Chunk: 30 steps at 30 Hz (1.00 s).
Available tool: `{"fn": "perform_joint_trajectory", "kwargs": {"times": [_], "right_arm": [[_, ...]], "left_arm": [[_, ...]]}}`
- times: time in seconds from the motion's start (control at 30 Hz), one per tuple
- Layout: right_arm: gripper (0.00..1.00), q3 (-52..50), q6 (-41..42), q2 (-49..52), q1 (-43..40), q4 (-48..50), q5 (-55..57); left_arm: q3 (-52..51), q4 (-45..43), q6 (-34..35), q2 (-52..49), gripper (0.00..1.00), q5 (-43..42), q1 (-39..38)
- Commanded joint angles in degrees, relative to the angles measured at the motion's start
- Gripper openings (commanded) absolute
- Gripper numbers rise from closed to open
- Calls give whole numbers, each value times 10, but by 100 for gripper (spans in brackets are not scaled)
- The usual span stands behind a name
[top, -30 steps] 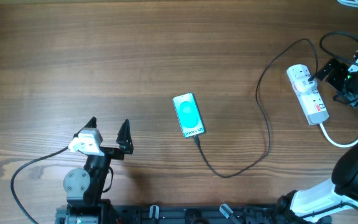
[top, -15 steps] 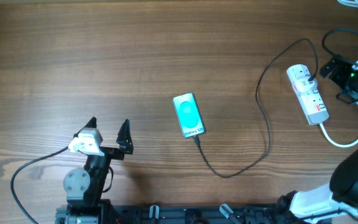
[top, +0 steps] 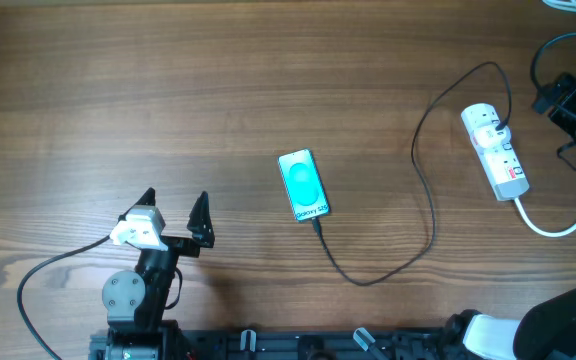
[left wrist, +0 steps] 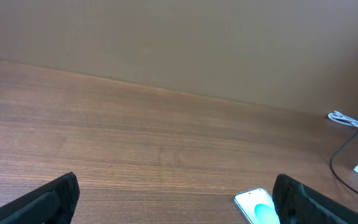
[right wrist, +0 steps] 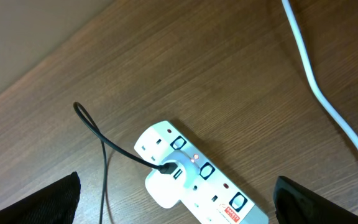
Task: Plug charger to phone and switch on socket
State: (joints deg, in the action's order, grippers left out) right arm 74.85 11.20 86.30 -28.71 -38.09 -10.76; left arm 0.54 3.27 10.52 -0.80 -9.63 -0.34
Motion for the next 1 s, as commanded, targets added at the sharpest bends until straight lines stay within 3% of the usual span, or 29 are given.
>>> {"fn": "perform_joint_trajectory", "kwargs": {"times": [0.0,0.37,0.7,0.97], "right_arm": [[100,8,-6,-2,2,1,-7],[100,8,-6,-50,44,1,-7],[100,8,-6,-60,285,1,-7],[100,8,-6,-59,336,1,-7]], "left_arm": [[-2,4,-11,6,100,9,-2],[-2,4,-11,6,100,9,-2],[-2,4,-11,6,100,9,-2],[-2,4,-11,6,100,9,-2]]}}
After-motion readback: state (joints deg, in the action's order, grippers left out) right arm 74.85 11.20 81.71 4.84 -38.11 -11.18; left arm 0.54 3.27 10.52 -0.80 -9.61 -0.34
